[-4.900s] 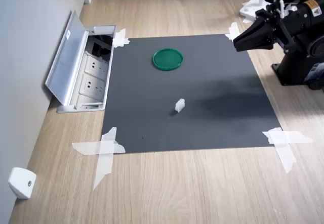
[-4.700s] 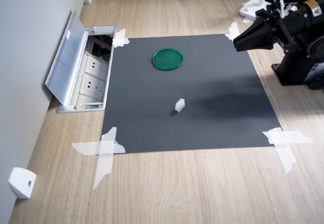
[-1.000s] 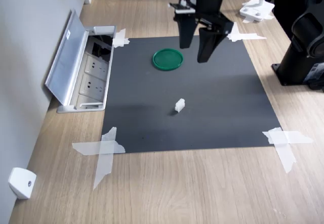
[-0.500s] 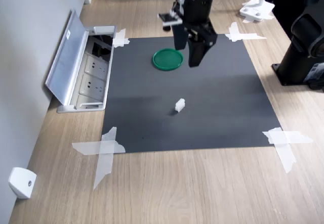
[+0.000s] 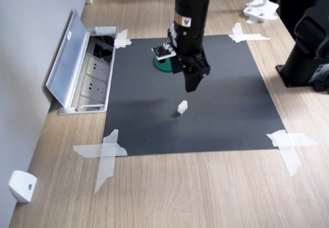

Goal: Grasp a white terminal and put it on the green lid.

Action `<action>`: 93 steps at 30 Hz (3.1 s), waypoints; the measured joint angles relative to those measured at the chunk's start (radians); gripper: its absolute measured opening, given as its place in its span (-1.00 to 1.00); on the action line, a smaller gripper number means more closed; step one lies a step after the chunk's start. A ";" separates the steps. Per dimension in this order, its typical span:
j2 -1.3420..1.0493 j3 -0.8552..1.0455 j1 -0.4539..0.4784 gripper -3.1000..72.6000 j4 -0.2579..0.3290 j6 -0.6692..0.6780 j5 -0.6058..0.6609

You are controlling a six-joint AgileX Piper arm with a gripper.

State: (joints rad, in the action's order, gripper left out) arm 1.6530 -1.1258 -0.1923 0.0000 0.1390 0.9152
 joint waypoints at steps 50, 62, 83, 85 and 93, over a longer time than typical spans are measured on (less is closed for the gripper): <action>0.021 0.000 -0.019 1.00 0.020 0.015 -0.022; 0.021 0.000 -0.084 0.99 0.017 -0.070 -0.036; 0.139 0.000 -0.084 0.96 0.011 -0.072 -0.110; 0.140 0.000 -0.084 0.96 0.012 -0.072 -0.113; 0.148 0.000 -0.084 0.85 0.020 -0.072 -0.114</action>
State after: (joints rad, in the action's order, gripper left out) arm 1.8011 -1.1258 -0.2760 0.0197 0.0671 0.8012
